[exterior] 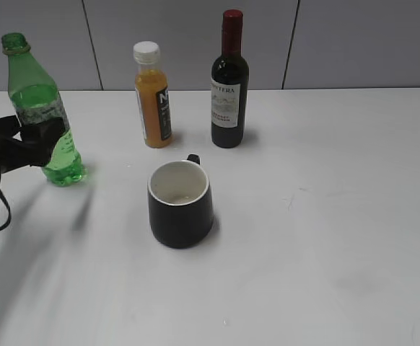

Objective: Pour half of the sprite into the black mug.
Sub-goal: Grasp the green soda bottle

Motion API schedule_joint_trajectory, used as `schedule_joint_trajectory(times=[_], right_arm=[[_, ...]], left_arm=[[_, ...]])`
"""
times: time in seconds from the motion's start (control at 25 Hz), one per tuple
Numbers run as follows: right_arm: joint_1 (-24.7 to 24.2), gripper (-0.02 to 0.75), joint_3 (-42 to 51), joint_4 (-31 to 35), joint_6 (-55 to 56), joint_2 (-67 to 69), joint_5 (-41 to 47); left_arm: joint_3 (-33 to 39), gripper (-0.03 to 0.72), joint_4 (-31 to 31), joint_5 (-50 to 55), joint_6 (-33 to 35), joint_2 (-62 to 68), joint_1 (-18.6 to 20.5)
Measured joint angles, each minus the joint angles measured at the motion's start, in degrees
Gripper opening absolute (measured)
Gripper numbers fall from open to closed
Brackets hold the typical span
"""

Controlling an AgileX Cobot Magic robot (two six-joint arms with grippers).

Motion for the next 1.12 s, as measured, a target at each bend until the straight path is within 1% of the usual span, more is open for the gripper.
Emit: schedule_joint_trajectory(times=[0.44, 0.84, 0.96, 1.12], right_arm=[[0.0, 0.591, 0.0, 0.0, 0.0, 0.0, 0.0], [0.0, 0.590, 0.0, 0.0, 0.0, 0.0, 0.0], [0.0, 0.590, 0.0, 0.0, 0.0, 0.0, 0.0], [0.0, 0.590, 0.0, 0.0, 0.0, 0.0, 0.0]], left_arm=[[-9.9, 0.670, 1.0, -0.7, 0.0, 9.3, 0.0], [-15.8, 0.662, 1.7, -0.9, 0.0, 14.1, 0.0], [-16.3, 0.609, 2.5, -2.1, 0.0, 14.7, 0.0], [-16.4, 0.492, 2.5, -3.0, 0.0, 15.2, 0.0]])
